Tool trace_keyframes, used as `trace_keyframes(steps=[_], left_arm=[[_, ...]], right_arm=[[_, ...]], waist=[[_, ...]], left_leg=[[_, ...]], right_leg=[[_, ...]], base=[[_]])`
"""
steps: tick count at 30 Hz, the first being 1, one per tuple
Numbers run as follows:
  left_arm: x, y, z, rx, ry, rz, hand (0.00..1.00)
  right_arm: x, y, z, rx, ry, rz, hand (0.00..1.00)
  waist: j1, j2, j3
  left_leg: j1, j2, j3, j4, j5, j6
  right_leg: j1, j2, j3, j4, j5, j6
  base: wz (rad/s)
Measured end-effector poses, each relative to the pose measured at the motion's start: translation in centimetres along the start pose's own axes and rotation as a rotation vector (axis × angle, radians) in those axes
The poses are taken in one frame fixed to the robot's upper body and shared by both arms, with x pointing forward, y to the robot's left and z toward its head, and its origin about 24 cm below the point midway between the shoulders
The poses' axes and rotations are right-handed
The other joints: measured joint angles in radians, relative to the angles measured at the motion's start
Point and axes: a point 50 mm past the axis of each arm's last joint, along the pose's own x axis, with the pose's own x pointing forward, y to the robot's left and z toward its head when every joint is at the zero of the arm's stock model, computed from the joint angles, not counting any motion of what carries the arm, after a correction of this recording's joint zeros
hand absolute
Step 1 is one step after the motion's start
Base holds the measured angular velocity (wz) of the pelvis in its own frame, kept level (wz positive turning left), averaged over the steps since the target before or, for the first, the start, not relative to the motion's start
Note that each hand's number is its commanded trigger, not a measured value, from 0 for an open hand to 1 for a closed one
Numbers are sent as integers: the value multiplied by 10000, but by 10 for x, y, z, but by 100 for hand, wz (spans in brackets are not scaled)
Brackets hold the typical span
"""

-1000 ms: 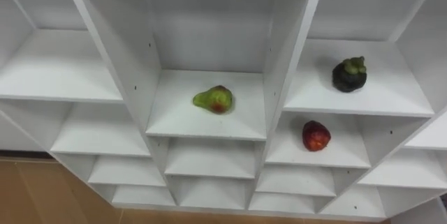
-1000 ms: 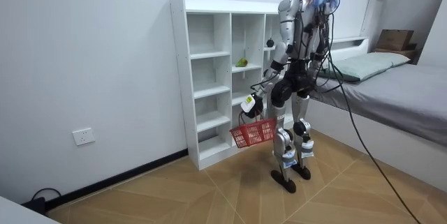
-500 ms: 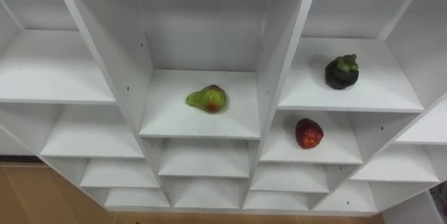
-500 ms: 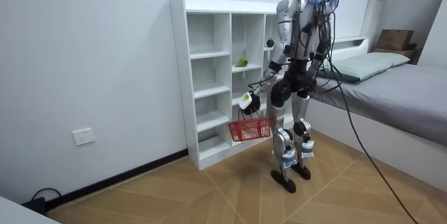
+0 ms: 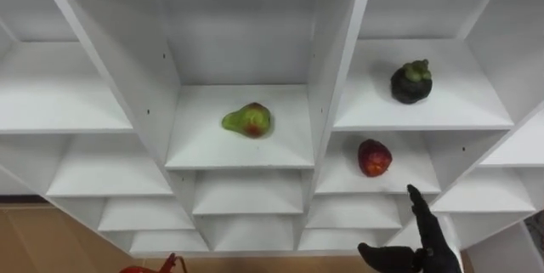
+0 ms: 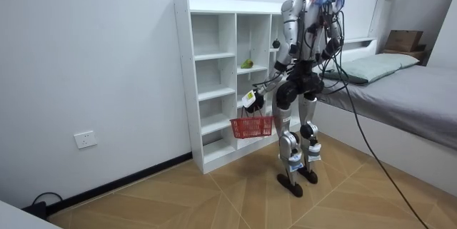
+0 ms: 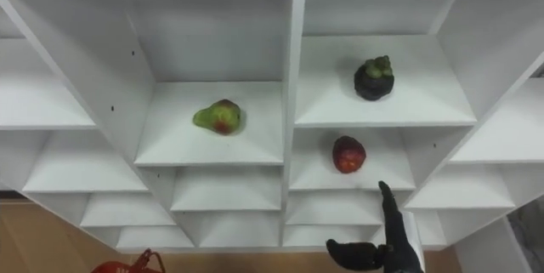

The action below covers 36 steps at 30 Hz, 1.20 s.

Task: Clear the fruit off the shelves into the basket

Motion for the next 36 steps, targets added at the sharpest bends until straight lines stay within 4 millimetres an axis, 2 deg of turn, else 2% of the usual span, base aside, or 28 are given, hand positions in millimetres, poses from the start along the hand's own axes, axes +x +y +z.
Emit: trace_keyframes(steps=[5,11,16,20,28,34,36], left_arm=[[-1,0,-2,161,4,-60,100],[-2,-4,-2,568,-154,-480,100],[-4,-7,-6,515,42,-631,100],[-4,-6,-10,594,189,-629,100],[-1,-6,-12,747,426,-1012,100],[4,-5,-8,872,477,-1071,100],[5,-4,-7,906,512,-1113,100]], right_arm=[[-4,-4,21,186,-1001,-311,0],[-4,-10,54,570,-2408,-926,0],[-7,-12,68,727,-3050,-1664,0],[-14,-15,70,791,-3179,-1963,0],[-13,-17,74,532,-3366,-2206,0],[-8,-24,79,291,-3454,-2607,0],[-6,-28,81,102,-3495,-2693,0]], waist=[[-197,5,-4],[-181,78,-34],[-198,69,-42],[-155,89,-49],[-116,83,-37],[-100,-46,74],[-100,-51,79]], left_leg=[[14,5,34,-22,-1,1],[-13,55,237,-62,0,1],[-17,62,273,-71,-1,1],[-17,66,311,-110,0,0],[-84,75,455,-111,1,2],[-68,92,481,-112,3,0],[-68,92,482,-112,3,0]], right_leg=[[-28,29,169,1,14,10],[-133,111,198,27,95,-15],[-152,127,278,28,100,-17],[-187,138,341,24,100,-17],[-319,149,511,48,100,-16],[-322,146,583,50,101,-18],[-324,149,588,51,101,-18]], base=[[-5],[-7],[-1],[-3],[-6],[-3],[0]])
